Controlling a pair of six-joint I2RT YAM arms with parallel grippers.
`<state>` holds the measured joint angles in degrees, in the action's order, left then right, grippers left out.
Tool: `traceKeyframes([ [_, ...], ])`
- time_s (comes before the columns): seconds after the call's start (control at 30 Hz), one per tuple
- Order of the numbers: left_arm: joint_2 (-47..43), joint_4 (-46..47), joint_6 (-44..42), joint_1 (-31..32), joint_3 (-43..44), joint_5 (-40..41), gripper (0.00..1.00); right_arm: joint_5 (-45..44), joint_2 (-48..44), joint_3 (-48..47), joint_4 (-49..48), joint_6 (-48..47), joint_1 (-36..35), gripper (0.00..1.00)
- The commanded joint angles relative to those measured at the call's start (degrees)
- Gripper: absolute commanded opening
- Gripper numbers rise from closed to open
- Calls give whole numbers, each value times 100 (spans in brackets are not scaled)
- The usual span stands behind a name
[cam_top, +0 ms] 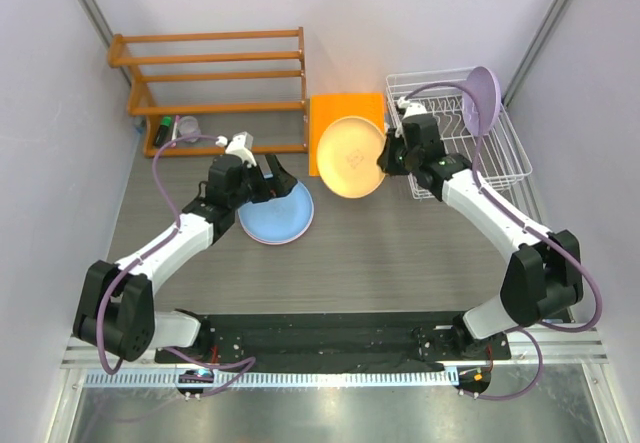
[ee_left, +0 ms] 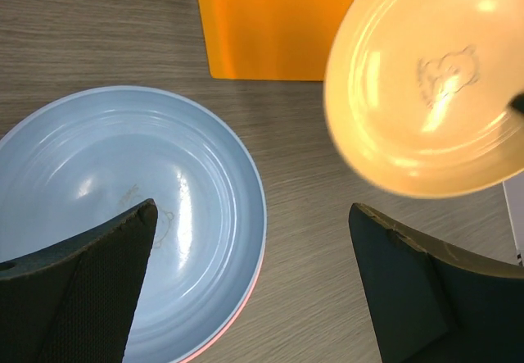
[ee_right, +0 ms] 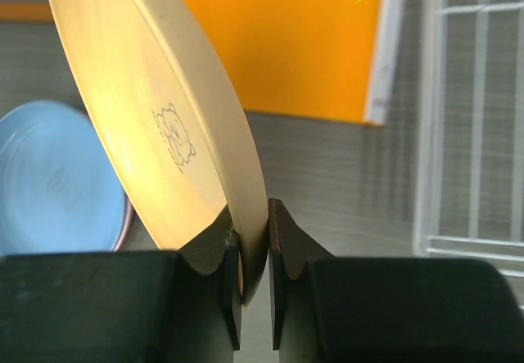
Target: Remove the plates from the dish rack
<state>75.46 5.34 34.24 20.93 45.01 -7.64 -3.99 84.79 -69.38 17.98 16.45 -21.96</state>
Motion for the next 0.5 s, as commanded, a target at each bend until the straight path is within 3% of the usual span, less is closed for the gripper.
traceKeyframes([
  [0.0, 65, 590, 136, 25, 7, -238, 100, 1197, -139, 153, -550, 692, -151, 1],
  [0.33, 135, 907, 162, 78, -168, -229, 98, 2059, 116, 232, -883, 1141, -388, 1],
  [0.4, 127, 986, 153, 78, -195, -282, 90, 2130, 125, 276, -971, 1264, -406, 1],
  [0.47, 136, 1004, 145, 87, -177, -273, 74, 2236, 116, 329, -1059, 1343, -415, 1],
])
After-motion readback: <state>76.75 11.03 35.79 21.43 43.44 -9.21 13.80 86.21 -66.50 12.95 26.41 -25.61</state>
